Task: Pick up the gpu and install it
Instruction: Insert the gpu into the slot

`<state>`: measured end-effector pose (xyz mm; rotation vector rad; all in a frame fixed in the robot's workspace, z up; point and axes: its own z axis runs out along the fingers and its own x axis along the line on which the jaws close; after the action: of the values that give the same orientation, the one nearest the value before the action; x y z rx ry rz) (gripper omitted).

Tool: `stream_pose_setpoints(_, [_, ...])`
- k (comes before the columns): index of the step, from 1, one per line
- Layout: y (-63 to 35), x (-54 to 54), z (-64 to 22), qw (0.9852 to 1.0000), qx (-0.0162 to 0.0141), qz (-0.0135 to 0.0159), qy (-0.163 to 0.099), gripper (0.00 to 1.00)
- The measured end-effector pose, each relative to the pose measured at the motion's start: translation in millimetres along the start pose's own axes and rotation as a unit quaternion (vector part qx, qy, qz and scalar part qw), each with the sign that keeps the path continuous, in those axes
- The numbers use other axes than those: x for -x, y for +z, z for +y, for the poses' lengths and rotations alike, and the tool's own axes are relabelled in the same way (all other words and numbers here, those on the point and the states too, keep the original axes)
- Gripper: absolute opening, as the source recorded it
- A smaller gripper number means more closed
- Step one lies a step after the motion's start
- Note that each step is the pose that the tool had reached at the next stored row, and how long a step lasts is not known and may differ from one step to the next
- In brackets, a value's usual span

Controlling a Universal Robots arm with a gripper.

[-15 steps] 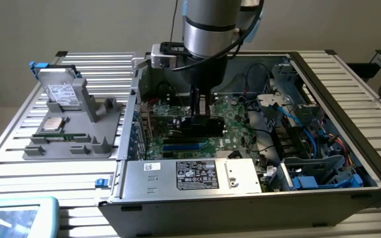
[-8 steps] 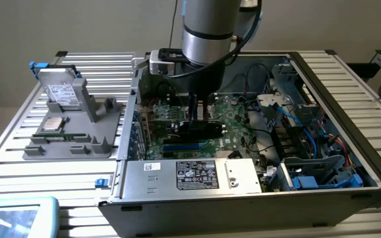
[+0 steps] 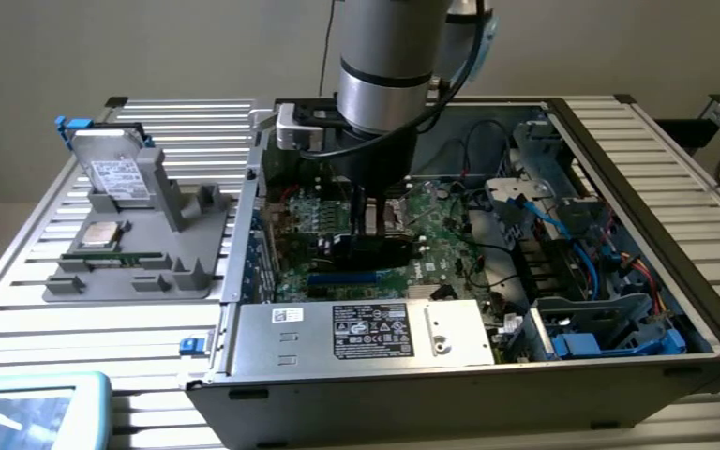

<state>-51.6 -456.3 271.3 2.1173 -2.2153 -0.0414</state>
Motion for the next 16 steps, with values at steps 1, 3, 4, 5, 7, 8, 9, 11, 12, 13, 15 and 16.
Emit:
stream_pose_setpoints(1, [0.8,0.0,0.7,1.0,0.0,-0.0001,0.0,0.27])
stream_pose_setpoints(3, [1.6,0.0,1.0,1.0,0.0002,-0.0002,0.0,0.27])
stream_pose_setpoints(4, [1.7,-0.1,1.1,1.0,0.0007,-0.0002,0.0,0.27])
stream_pose_setpoints(5, [1.9,-0.1,1.1,1.0,0.001,-0.0002,0.0,0.27])
stream_pose_setpoints(7, [2.6,-0.1,1.2,1.0,0.0017,-0.0003,0.0,0.27])
stream_pose_setpoints(8, [3.0,-0.1,1.2,1.0,0.002,-0.0004,0.0,0.27])
stream_pose_setpoints(9, [3.6,0.0,1.2,1.0,0.0022,-0.0003,0.0,0.27])
stream_pose_setpoints(11, [5.4,0.0,1.2,1.0,0.0024,-0.0003,0.0,0.27])
stream_pose_setpoints(12, [6.4,0.0,1.2,1.0,0.0026,-0.0002,0.0,0.27])
stream_pose_setpoints(13, [7.2,0.1,1.2,1.0,0.003,-0.0003,0.0,0.27])
stream_pose_setpoints(15, [8.3,0.1,1.1,1.0,0.005,-0.0001,0.0,0.27])
stream_pose_setpoints(16, [8.7,0.1,1.1,1.0,0.0065,-0.0001,0.0,0.27])
